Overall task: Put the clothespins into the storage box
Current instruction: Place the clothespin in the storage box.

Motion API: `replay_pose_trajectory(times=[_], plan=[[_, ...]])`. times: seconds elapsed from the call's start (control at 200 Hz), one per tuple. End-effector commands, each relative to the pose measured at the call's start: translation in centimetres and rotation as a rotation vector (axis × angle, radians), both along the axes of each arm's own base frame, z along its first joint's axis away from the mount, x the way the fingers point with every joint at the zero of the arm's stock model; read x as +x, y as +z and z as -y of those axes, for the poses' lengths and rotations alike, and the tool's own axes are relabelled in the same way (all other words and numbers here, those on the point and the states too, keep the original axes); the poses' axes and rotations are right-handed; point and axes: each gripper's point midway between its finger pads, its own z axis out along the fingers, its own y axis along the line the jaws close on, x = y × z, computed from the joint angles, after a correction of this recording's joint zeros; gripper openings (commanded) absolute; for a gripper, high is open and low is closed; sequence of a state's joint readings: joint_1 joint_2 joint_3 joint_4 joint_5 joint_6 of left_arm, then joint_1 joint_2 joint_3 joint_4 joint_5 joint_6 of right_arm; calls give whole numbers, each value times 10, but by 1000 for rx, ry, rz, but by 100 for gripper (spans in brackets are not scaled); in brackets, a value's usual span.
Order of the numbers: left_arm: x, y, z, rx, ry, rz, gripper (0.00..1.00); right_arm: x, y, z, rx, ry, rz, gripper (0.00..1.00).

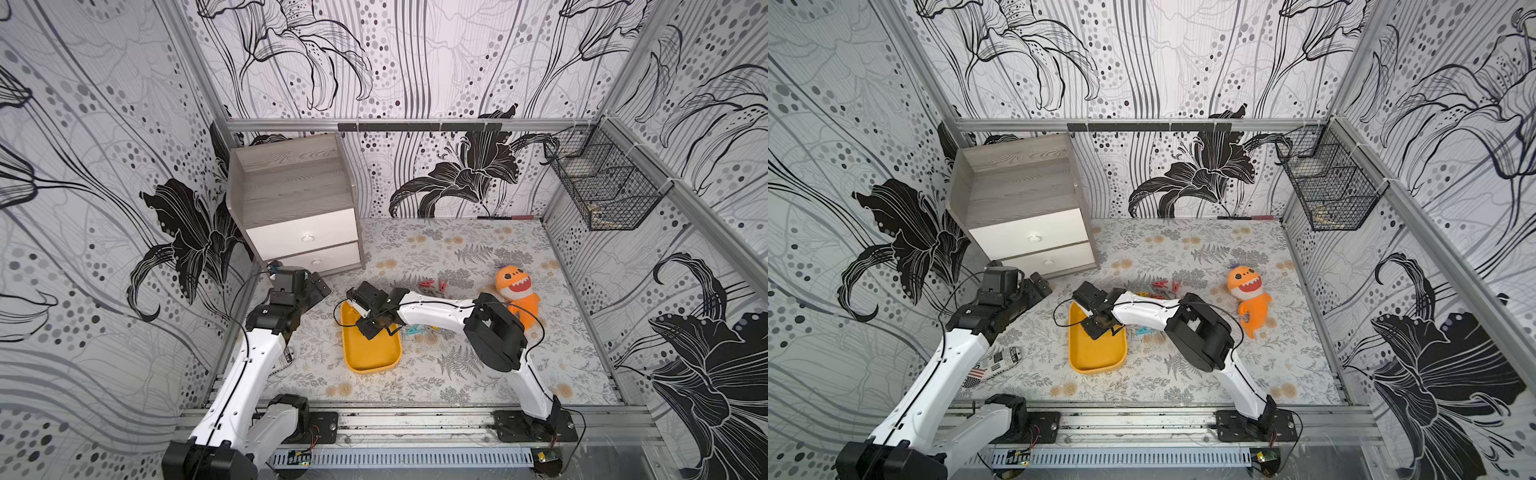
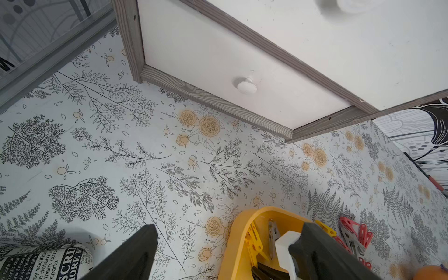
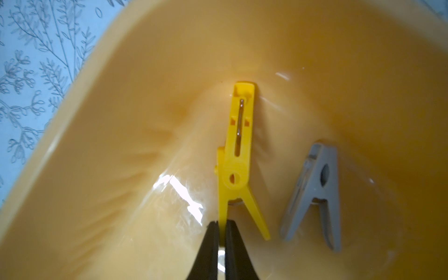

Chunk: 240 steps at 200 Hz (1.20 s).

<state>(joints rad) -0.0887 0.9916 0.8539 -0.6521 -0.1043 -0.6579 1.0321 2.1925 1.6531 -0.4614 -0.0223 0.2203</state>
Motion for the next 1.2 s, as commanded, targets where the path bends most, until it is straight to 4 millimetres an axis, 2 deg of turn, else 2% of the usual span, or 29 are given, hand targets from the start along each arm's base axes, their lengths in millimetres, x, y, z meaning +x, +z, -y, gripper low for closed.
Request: replay_pose_trajectory(times=[0.0,0.065,0.215,0.516,0.531,0.706,0.826,0.921,0.946,1.011,1.137,1.197], plan=[[2,5,-3,3,8,20,97,-8,27,-3,66,19,12,10],[2,3,-2,-2,8,20,97,-14,29,-7,80,34,3,10],[3,1,-2,-7,12,19,97,-26,20,-15,76,55,-18,10],[4,5,-3,-1,13,23,97,-25,-4,-21,47,48,-42,14],[4,5,-3,-1,16,24,97,-21,2,-26,60,48,-30,14],[5,5,-2,-6,13,24,97,-13,5,-31,47,54,-7,22],[4,9,-3,4,16,28,97,-9,26,-28,68,45,41,28],[5,9,-4,19,4,27,97,-6,52,-17,95,24,82,33],[6,8,-3,22,-4,24,97,-8,51,-8,83,17,81,35],[6,5,-3,30,-11,11,97,-8,66,8,94,-8,105,40],[6,3,-4,50,-22,4,97,-6,79,57,90,-103,128,45],[6,6,-3,53,-35,13,97,-7,75,90,71,-173,117,46]])
